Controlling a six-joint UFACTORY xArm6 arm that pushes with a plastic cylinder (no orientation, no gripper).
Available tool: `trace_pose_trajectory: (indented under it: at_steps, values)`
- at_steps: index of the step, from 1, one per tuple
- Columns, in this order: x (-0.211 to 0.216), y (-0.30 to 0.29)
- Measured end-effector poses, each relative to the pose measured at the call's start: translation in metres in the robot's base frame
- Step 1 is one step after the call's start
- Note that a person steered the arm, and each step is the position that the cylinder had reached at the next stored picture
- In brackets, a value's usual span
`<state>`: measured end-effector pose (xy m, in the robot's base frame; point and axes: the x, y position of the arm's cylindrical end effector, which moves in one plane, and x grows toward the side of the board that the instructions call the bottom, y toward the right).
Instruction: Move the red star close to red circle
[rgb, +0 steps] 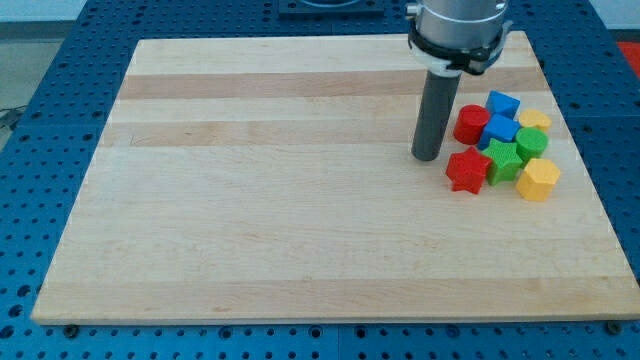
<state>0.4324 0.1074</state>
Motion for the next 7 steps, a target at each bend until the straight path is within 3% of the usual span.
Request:
trace_pose_trajectory:
  at_steps: [2,3,7]
  values:
    - [0.094,0.019]
    - [0.115,0.028]
    - [0.072,0.040]
